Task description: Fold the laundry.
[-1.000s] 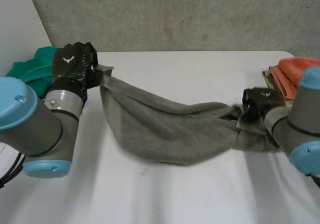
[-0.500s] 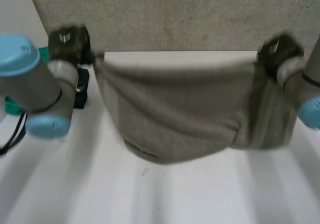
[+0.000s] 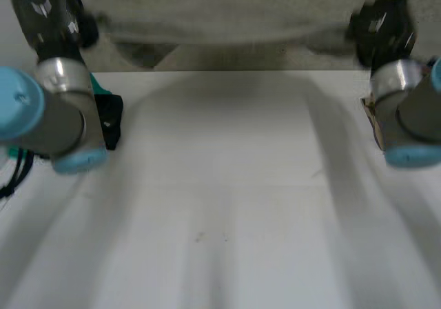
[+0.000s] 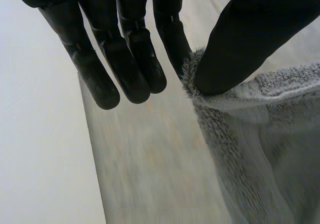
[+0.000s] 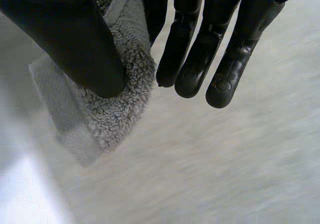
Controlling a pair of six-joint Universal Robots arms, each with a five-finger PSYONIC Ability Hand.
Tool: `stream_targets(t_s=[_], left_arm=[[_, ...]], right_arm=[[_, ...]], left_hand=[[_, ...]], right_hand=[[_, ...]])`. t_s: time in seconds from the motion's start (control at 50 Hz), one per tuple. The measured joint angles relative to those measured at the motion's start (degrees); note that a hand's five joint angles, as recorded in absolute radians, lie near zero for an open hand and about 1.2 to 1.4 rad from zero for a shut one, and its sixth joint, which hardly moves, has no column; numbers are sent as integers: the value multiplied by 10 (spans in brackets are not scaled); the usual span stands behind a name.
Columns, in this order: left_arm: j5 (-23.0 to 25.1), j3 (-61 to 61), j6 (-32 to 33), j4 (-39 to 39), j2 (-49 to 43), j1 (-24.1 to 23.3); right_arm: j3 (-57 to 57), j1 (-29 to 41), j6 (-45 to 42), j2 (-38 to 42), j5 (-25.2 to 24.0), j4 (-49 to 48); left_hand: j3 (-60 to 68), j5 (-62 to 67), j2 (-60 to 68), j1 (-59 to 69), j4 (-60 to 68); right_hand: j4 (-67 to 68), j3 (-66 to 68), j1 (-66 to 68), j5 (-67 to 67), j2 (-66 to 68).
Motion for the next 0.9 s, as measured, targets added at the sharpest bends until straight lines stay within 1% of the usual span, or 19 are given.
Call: stream_targets(t_s=[0.12,0.3,0.34,0.36,0.4,0.42,0.44,0.46,0.54,0.6,0.64,0.68,0.7,0.76,0.78,0.8,0.82,0.84,0.9], left_arm=[[2,-99,-21,-18,-52,3],[3,-141,-42,-93,-65,8],[4,-150,-58,-137,-49,10],[6,-153,-68,-163,-37,11],[8,-156,-76,-189,-21,10],[9,-156,-78,-200,-14,10],[12,-158,-83,-222,3,10],[13,-158,-85,-230,9,10],[39,-158,-81,-254,42,14],[97,-156,-57,-261,64,31],[171,-155,-17,-263,72,55],[207,-155,6,-263,73,67],[261,-156,46,-266,71,83],[329,-159,113,-275,62,107],[329,-159,113,-275,62,107],[374,-164,178,-296,50,129],[374,-164,178,-296,50,129],[395,-168,219,-320,41,143],[411,-176,271,-375,27,159]], right_arm=[[104,-3,6,46,-22,91],[152,-4,6,45,-24,132],[165,-10,5,26,-25,145],[171,-15,5,15,-26,151],[180,-22,5,3,-28,157],[183,-25,5,-2,-29,159],[186,-28,5,-6,-31,160],[197,-37,5,-20,-37,165],[215,-55,6,-40,-56,169],[230,-73,6,-52,-81,170],[237,-82,6,-56,-97,170],[239,-85,6,-57,-102,170],[241,-88,6,-57,-107,170],[242,-89,6,-57,-110,170],[242,-89,6,-57,-110,170],[242,-89,6,-55,-110,170],[242,-89,6,-55,-110,170],[241,-89,6,-55,-110,170],[241,-89,7,-54,-110,170]], left_hand=[[0,0,0,0,0],[-29,-18,-29,-23,-30],[-134,-107,-145,-124,-139],[-245,-218,-258,-241,-252],[-245,-218,-258,-241,-252],[-361,-337,-373,-358,-369],[-361,-337,-373,-358,-369],[-433,-411,-439,-416,-442],[-446,-430,-453,-417,-458],[-446,-430,-453,-417,-458],[-446,-432,-456,-417,-461],[-446,-432,-456,-417,-461],[-446,-432,-457,-417,-461],[-446,-432,-457,-417,-461],[-446,-432,-457,-417,-461],[-446,-430,-456,-417,-460],[-446,-430,-456,-417,-460],[-446,-430,-456,-417,-460],[-445,-425,-454,-415,-460]], right_hand=[[0,0,0,0,0],[0,0,0,0,0],[0,0,0,0,0],[0,0,0,0,0],[0,0,0,0,0],[0,0,0,0,0],[0,0,0,0,0],[0,0,0,0,0],[0,0,0,0,0],[0,0,0,0,0],[0,0,0,0,0],[0,0,0,0,0],[0,0,0,0,0],[-15,-15,0,-14,0],[-15,-15,0,-14,0],[1,2,0,4,0],[1,2,0,4,0],[2,2,0,4,0],[2,2,0,4,0]])
